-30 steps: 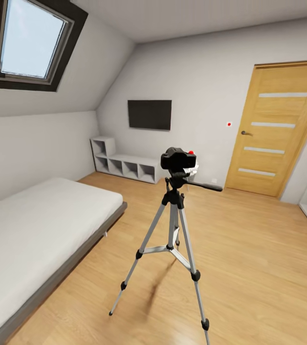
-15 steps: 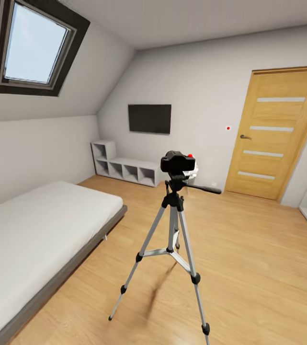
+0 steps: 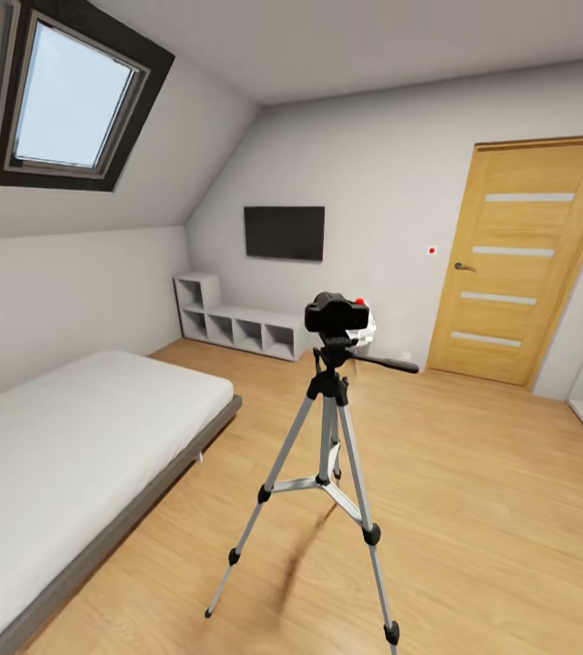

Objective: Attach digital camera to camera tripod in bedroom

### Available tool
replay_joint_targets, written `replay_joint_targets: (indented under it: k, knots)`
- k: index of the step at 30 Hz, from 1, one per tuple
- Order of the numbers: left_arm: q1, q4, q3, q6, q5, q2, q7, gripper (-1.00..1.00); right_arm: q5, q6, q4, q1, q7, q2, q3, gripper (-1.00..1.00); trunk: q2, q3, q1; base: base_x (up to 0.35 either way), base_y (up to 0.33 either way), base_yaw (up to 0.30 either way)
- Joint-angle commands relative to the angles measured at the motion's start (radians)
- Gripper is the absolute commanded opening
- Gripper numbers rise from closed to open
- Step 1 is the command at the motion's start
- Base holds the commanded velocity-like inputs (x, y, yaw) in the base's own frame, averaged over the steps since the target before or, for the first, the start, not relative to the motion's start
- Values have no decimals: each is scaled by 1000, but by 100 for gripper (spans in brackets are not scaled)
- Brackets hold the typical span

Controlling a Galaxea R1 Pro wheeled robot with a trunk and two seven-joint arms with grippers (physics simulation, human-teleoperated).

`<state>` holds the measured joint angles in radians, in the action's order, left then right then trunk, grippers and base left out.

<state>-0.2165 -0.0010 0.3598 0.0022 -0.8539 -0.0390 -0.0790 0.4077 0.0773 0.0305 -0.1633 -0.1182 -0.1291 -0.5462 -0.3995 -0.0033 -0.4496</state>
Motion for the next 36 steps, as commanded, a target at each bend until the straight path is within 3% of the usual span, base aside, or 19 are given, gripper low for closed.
replay_joint_targets:
  k: [1,28,30,36]
  knots:
    - [0,1,8,0,-10,0,-4,100,10,5,3,-1,-6,0,-8,100,-1,1,0,0,0,0]
    - [-1,-20,6,-8,-4,1,-4,100,11,5,2,-1,-11,-1,-7,100,-1,44,0,0,0,0]
    - [-1,-23,6,-8,-4,1,-4,100,21,4,1,-1,-13,1,-7,100,-1,47,0,0,0,0]
    - [-1,-23,5,-8,-4,1,-4,100,111,5,0,-1,-15,12,-6,100,-1,56,0,0,0,0]
